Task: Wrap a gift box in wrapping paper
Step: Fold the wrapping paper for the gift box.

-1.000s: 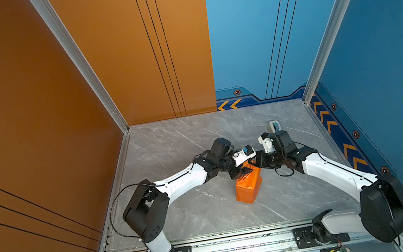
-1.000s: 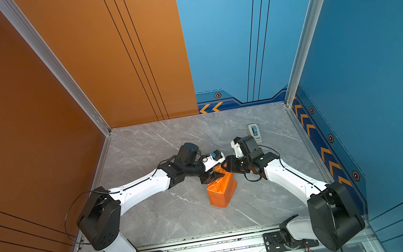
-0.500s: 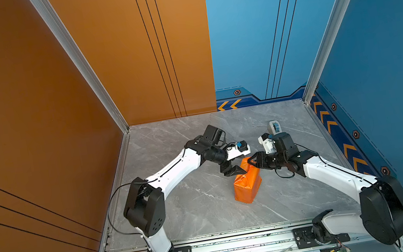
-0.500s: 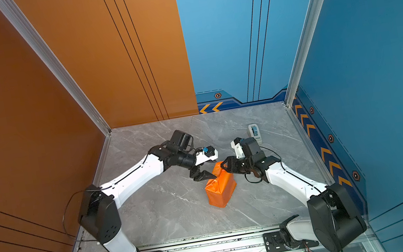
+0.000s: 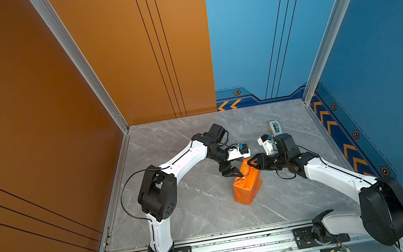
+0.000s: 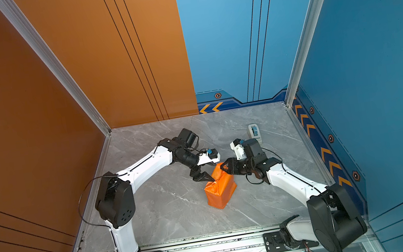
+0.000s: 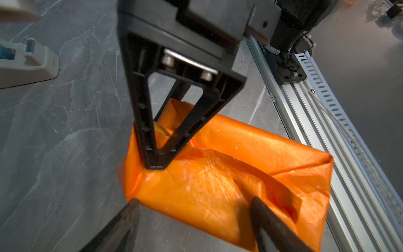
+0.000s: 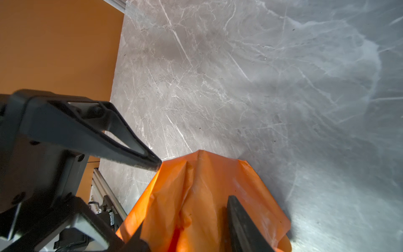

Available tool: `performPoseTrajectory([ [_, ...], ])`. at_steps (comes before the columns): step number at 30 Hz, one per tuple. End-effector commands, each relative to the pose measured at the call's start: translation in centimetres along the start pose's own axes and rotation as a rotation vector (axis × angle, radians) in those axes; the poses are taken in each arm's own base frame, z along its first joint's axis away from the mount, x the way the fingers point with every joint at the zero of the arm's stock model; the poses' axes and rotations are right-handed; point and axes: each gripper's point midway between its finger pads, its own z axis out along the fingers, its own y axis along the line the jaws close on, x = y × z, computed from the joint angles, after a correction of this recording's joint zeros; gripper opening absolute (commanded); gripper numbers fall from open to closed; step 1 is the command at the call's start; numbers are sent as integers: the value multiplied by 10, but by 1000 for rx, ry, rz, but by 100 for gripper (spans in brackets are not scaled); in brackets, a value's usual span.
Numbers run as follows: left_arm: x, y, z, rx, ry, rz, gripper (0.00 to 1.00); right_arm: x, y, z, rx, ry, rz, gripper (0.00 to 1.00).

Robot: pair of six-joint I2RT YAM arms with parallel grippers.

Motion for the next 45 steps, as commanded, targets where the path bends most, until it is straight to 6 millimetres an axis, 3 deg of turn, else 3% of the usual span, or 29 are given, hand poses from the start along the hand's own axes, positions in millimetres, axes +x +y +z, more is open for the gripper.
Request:
performPoseTrajectory([
  [1,0,-28,18,126,1,92,82,45,-21,12,14,160,54,47],
  [6,3,-34,17,114,31,102,85,33,-21,15,-24,158,47,45],
  [7,0,-32,13,96,26,98,91,31,-22,16,-26,163,43,44],
  [12,-19,-15,-19,-78,-34,142,91,31,-22,20,-31,188,33,41],
  [16,-33,-21,-26,-87,-98,211,91,34,-23,20,-34,194,39,38],
  [20,-34,-24,-16,-32,-123,211,91,35,-26,17,-34,186,46,36],
  [29,-7,-24,4,46,-56,156,89,37,-25,8,-49,174,54,36],
  [33,-6,-35,14,108,-49,145,88,38,-26,6,-49,164,66,37],
  [37,-4,-53,25,156,-42,136,87,36,-30,2,-34,143,93,43],
  [40,6,-59,31,173,-18,112,87,27,-28,-7,-24,100,93,53],
  [42,15,-59,35,170,15,100,82,21,-27,-15,-18,70,102,58],
  [45,22,-59,36,159,51,85,81,17,-28,-26,-3,45,138,74],
])
